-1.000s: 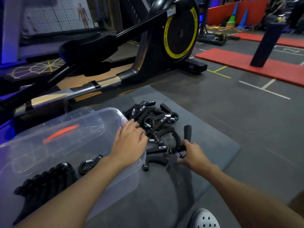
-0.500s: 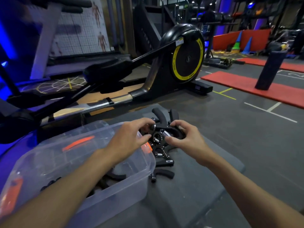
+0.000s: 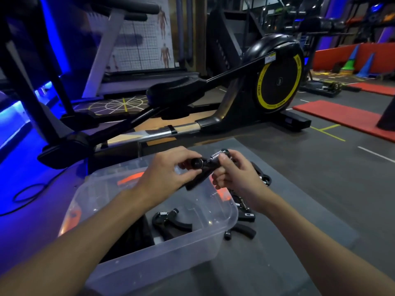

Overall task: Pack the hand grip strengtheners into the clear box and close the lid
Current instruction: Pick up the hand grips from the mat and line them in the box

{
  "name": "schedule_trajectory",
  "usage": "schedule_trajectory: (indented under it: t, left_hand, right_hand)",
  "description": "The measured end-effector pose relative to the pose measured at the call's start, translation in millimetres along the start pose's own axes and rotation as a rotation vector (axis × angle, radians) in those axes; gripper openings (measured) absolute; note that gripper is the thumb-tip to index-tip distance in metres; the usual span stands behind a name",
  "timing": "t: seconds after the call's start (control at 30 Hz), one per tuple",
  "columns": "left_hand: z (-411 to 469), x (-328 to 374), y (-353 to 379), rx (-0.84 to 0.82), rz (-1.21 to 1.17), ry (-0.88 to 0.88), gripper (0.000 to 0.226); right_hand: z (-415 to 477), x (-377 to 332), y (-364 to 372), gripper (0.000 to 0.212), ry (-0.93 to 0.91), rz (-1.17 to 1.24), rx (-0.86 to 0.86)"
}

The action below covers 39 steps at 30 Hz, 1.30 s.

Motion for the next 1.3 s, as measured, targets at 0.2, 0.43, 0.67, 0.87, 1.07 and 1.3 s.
schedule_trajectory:
  t: [0.2, 0.43, 0.67, 0.87, 1.07, 1.3]
  left_hand:
    - [-17, -27, 1, 0.250, -0.111, -0.359, 0.013]
    - [-28, -58, 11, 0.273, -0.173, -0.499, 0.013]
    - [-30, -77, 31, 0.134, -0.230, -0.507, 0.012]
    - [-78, -158, 66, -0.030, -0.091, -0.704, 0.020]
    - [-118, -203, 110, -0.420, 0.154, -0.787, 0.025]
    - [-119, -216, 134, -0.659, 0.277, -0.727, 0.036]
  right_hand:
    - [12, 19, 23, 0.082, -0.107, -0.527, 0.024]
    - [22, 35, 39, 0.102, -0.047, -0.708, -0.196]
    - [40, 40, 30, 0.109, 0.023, -0.833, -0.216]
    - [47, 43, 23, 0.103, 0.001, -1.072, -0.236]
    - [53, 56, 8, 0.114, -0.077, -1.303, -0.164]
    - [55, 66, 3, 0.113, -0.153, -1.327, -0.117]
Point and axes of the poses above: each hand's wrist, its own z-axis towards the middle knuckle, its own y-axis out of the palm, x = y × z, the point moved 3 cm from there along z, towards the middle knuckle, and after that the axes turned 12 degrees about y, right-handed, at the moved point
